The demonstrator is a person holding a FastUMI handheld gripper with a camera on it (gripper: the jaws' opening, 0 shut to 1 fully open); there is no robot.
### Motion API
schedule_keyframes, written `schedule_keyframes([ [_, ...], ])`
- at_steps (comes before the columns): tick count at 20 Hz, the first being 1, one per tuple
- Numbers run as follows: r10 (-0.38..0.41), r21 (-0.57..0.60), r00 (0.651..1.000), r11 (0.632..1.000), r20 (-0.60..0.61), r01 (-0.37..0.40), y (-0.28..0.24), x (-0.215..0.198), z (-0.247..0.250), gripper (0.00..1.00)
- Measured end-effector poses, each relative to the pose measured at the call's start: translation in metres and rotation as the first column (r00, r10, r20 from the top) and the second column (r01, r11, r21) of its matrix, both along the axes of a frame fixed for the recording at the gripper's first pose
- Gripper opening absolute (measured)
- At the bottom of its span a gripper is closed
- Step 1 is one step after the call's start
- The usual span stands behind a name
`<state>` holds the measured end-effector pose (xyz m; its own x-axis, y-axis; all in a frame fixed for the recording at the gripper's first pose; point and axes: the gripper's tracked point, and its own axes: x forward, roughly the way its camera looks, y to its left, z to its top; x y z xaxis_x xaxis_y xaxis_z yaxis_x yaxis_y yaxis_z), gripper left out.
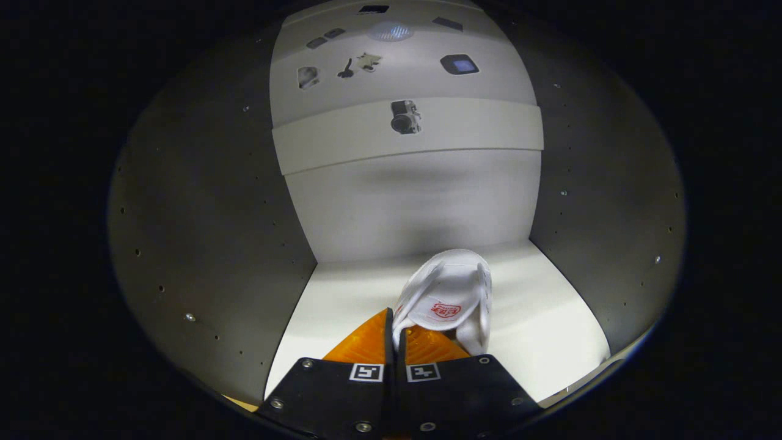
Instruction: Open the shoe cabinet door, grab the shoes and put them into the shoe cabinet, then close the shoe cabinet door.
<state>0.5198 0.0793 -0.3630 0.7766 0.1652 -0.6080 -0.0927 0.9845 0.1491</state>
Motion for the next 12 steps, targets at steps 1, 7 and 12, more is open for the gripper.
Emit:
schedule_keyframes([
  [1,-0.008,-0.006,1.0,1.0,0.002,0.008,0.0,0.002,0.0,0.0],
  [7,-0.043,0.006,0.998,0.999,-0.034,0.044,0.001,-0.007,0.003,0.16],
  [12,-0.071,0.002,0.997,0.997,-0.028,0.071,-0.004,-0.022,0.021,0.42],
])
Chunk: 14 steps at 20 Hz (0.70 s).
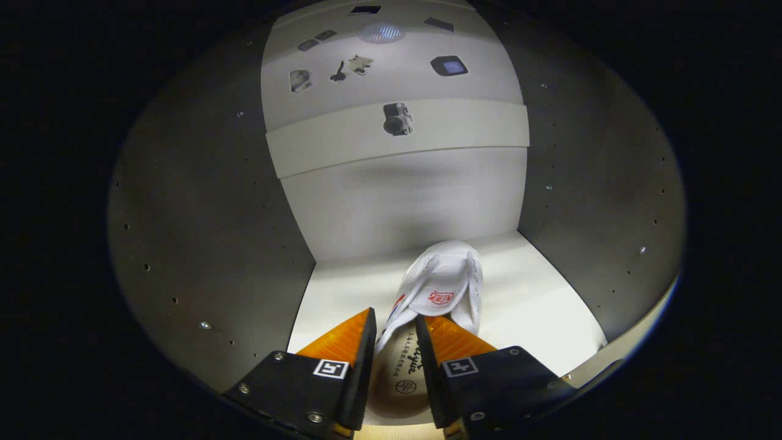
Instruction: Open the shoe cabinet door, grab the shoes and put them into the shoe cabinet, then close the shoe cabinet door.
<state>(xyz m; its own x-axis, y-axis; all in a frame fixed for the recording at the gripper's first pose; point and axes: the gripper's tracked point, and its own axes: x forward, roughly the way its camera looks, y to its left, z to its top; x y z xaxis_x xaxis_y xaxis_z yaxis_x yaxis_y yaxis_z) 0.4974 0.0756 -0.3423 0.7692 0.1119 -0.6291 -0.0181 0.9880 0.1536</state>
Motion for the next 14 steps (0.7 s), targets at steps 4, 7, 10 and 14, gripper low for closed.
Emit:
schedule_keyframes([
  [4,-0.001,0.007,1.0,1.0,0.03,0.001,0.0,-0.023,0.023,0.61],
  [7,0.002,0.013,0.997,1.0,0.077,-0.003,0.0,-0.048,0.047,0.72],
  [10,0.03,-0.005,0.994,1.0,0.102,-0.029,0.005,-0.078,0.064,0.81],
  [14,0.059,-0.037,0.988,0.998,0.144,-0.054,0.009,-0.123,0.085,0.86],
])
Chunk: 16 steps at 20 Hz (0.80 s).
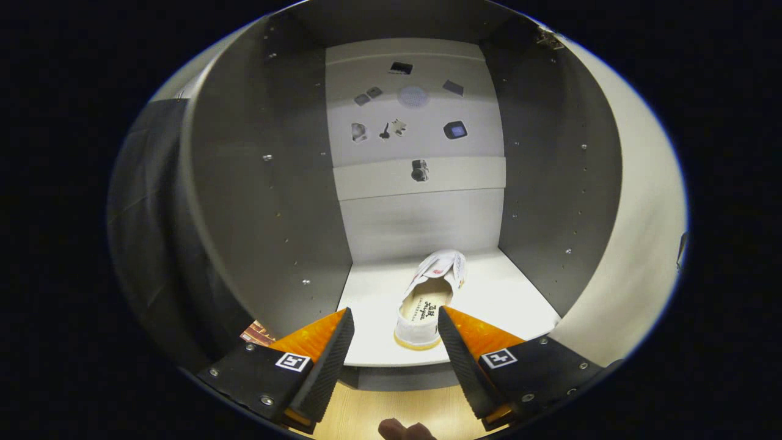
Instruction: Open the shoe cabinet door, grab the shoes and put them into the shoe cabinet, then close the shoe cabinet door.
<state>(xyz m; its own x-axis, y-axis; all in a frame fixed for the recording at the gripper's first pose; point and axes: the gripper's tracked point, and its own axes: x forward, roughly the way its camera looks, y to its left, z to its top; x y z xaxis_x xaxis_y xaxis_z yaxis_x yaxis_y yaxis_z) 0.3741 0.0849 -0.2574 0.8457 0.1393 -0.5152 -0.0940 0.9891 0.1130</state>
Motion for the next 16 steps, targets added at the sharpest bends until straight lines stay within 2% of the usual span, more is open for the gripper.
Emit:
schedule_keyframes([
  [7,-0.023,0.014,0.999,1.0,0.029,0.022,-0.008,-0.078,0.03,0.9],
  [13,-0.029,-0.018,0.998,0.999,0.06,0.03,-0.036,-0.137,0.061,0.92],
  [16,-0.021,0.003,0.997,1.0,0.071,0.021,-0.047,-0.164,0.074,0.92],
])
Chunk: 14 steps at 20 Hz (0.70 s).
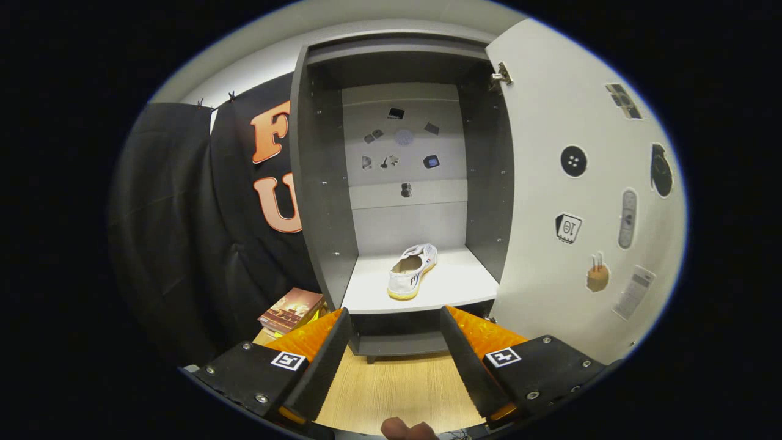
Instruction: Open the shoe cabinet door, grab the shoes and put them into the shoe cabinet, then close the shoe cabinet door.
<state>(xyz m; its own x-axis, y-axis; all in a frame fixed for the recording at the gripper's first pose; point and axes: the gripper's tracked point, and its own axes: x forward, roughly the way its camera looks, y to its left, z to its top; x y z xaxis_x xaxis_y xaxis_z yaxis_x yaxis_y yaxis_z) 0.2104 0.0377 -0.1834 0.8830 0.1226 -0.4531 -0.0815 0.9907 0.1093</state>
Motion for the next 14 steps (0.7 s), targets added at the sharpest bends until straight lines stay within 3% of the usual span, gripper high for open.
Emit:
schedule_keyframes([
  [7,0.096,0.084,0.994,0.991,0.054,-0.101,-0.031,-0.068,0.034,0.92],
  [14,0.212,0.14,0.967,0.963,0.145,-0.232,-0.101,-0.145,0.072,0.92],
])
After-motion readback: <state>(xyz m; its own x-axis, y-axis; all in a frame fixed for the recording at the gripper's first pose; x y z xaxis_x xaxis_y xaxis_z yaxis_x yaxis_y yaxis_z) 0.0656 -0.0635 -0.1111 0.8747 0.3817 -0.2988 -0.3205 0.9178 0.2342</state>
